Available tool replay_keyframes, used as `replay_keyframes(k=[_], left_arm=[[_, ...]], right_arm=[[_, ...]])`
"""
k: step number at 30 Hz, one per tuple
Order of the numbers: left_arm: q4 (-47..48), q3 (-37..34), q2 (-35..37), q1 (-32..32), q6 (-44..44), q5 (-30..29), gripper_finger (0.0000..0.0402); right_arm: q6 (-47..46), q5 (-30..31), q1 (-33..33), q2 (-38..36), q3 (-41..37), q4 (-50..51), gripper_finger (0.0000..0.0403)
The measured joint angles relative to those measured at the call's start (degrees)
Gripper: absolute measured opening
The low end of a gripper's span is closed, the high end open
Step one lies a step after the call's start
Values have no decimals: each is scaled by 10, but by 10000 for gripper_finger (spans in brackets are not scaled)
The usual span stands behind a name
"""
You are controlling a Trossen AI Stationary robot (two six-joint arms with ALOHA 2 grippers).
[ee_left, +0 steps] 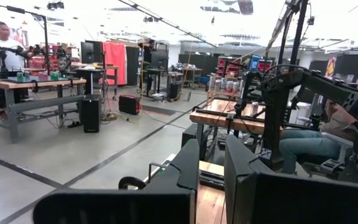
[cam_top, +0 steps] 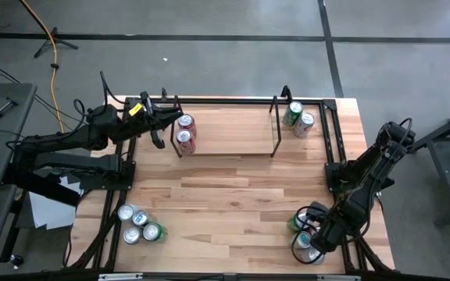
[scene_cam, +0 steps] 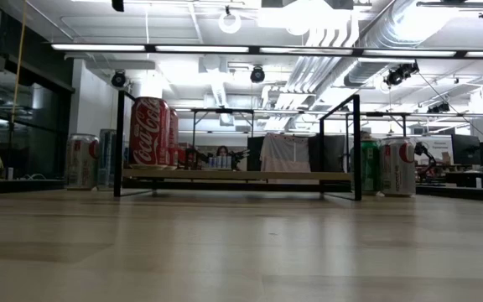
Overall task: Place canned beverage on shelf
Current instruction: Put the red soda can on the shelf aligned with the other red soda cans
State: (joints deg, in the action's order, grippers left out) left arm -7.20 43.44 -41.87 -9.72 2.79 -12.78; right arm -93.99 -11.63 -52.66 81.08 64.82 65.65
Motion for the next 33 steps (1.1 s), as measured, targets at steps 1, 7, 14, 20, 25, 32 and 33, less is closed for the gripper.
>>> replay_keyframes(k=[1,7,14,20,25,32,33], left_arm=[[0,0,0,0,0,0,0],[0,0,0,0,0,0,0],[0,0,0,0,0,0,0],[0,0,0,0,0,0,0],[-1,0,0,0,0,-10,0],[-1,0,0,0,0,-13,0],[-1,0,0,0,0,-13,0]], right_arm=[[-1,1,0,0,0,4,397],[-36,10,0,-1,0,15,397],[-45,17,0,-1,0,22,397],[-36,17,0,-2,1,52,397],[-31,18,0,-2,1,60,397],[-30,32,3,-5,4,55,397],[-31,42,3,-6,7,53,397]])
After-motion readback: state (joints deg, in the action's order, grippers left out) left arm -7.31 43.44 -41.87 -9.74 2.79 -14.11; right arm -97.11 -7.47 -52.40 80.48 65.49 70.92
